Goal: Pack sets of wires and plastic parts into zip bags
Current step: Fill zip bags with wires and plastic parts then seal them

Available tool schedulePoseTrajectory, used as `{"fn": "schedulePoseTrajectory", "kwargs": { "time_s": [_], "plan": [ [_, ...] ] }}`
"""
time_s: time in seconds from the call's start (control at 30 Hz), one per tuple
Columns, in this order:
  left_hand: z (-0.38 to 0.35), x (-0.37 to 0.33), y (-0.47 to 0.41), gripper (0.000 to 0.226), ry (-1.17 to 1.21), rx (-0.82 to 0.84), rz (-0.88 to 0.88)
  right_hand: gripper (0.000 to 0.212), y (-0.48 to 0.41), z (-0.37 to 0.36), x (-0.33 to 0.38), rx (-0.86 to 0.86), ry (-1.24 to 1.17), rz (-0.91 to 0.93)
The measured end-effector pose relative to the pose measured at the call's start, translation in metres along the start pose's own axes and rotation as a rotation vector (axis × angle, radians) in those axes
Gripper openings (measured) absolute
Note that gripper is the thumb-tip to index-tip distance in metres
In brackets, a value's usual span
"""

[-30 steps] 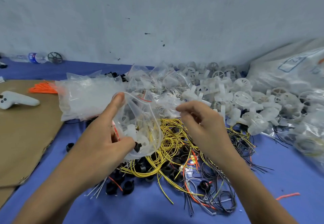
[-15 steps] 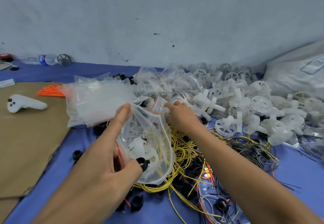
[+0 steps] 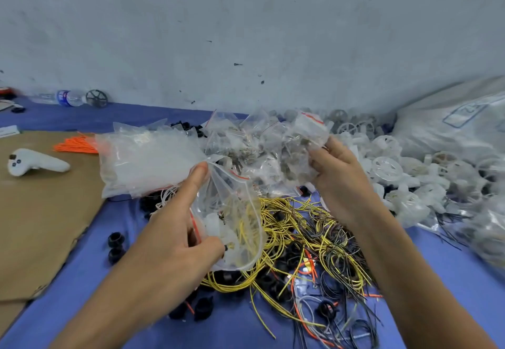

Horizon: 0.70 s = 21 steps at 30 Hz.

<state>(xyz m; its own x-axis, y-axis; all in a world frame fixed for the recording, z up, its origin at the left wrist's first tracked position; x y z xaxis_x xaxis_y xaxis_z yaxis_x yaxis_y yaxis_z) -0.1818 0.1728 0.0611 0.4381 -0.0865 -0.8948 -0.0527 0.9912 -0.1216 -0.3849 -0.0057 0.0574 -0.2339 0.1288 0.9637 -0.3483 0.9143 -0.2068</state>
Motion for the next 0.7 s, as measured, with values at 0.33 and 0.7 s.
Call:
{"fn": "schedulePoseTrajectory", "kwargs": {
  "time_s": [0.33,0.7],
  "plan": [
    [-0.006,-0.003,-0.008,0.071,-0.007,0.086,-0.033,0.013,0.082,-0.096,0.037,0.339,-0.183,0.077],
    [-0.004,-0.014,0.016,0.105,-0.408,0.087,-0.066,0.023,0.077,-0.130,-0.007,0.651,1.555,0.304]
  ]
}}
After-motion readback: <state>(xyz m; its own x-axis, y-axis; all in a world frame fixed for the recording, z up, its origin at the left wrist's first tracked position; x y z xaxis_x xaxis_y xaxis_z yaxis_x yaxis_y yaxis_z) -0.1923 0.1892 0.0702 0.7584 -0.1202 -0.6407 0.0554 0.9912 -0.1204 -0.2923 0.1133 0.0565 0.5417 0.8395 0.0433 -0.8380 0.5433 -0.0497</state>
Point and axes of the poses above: each hand's wrist, its own y-axis away from the middle knuckle, its own z-axis out of the back of the hand, x = y × z, the point moved 2 cm from there along -y, towards the middle knuckle, and after that the axes turned 4 degrees about x, right-handed, at the moved point
